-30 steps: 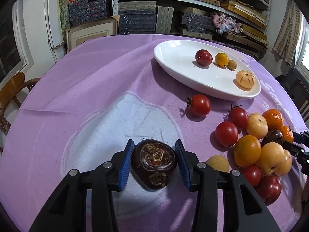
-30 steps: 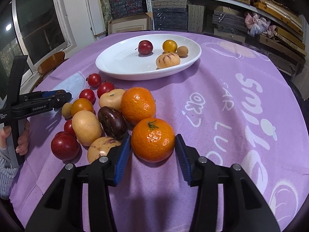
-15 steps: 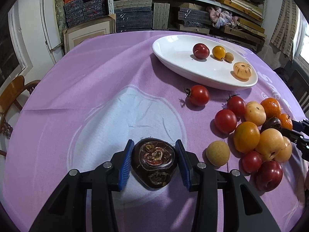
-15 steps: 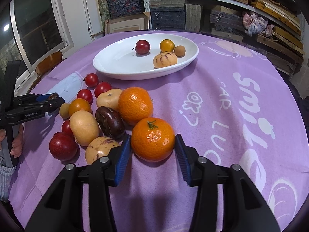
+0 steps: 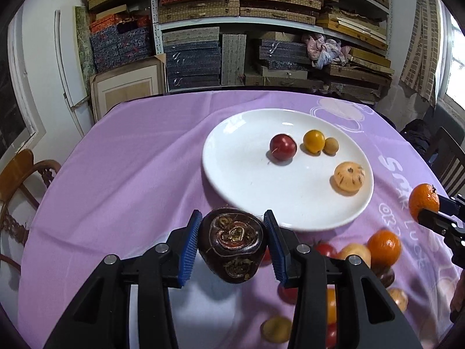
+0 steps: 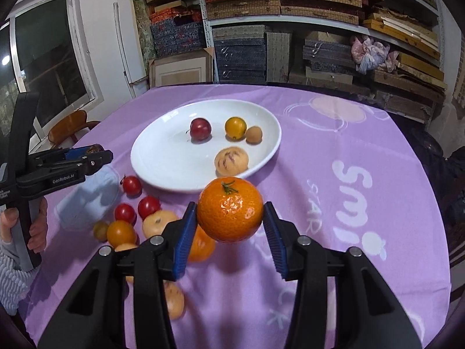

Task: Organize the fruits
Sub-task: 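Carry both fruits over the white plate and open both grippers, then lower the left gripper onto the small tan round fruit and close it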

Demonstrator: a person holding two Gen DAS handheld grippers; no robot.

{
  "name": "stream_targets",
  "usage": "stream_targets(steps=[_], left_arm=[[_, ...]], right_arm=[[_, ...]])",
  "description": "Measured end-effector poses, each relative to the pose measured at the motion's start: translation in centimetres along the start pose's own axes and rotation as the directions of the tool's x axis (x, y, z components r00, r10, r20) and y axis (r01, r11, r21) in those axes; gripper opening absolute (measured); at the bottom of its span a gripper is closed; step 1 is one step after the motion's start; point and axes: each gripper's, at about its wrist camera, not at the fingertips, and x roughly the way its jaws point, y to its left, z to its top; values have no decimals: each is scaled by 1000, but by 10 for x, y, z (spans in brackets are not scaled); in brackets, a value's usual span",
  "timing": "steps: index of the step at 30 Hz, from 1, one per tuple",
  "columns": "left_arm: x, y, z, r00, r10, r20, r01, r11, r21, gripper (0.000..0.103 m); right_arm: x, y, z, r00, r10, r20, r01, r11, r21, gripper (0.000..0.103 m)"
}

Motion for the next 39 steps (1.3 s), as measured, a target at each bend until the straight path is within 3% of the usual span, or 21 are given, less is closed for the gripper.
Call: stream_targets(steps=[6,12,16,20,22,25,27,33,39], left_arm=[[52,-24,28,999,-8,-52,7,1000,-13,44],[86,-16,29,995,-6,-104,0,999,-53,44],[76,-8,26,996,-11,-90,5,998,-64,44],[46,6,26,998,-23,-58,17,995,-99,44],[26,15,20,999,-24,-43,19,992,-123,45],[-5,25,1,1000,9,-18,-11,991,-135,59],[-20,27,-17,999,32,-7,-33,991,-129,66],[-36,15,-74,996,91,-21,-93,993,-67,69],[-39,8,-94,998,57,9,-56,998,-23,69]], right_arm=[[49,4,64,1000,17,-7,-17,999,32,45],[107,20,88,995,7,-103,-7,1000,-7,46],[103,16,90,998,12,-57,-11,1000,17,62],[64,5,81,1000,18,16,-18,999,50,68],[37,0,70,998,13,57,-17,998,59,78],[-4,-4,41,992,-13,126,3,997,75,95],[-23,-6,19,989,-21,148,9,996,84,95],[-46,-27,-46,978,-7,206,-35,979,201,99],[-45,-49,-51,980,-29,195,-23,965,261,99]])
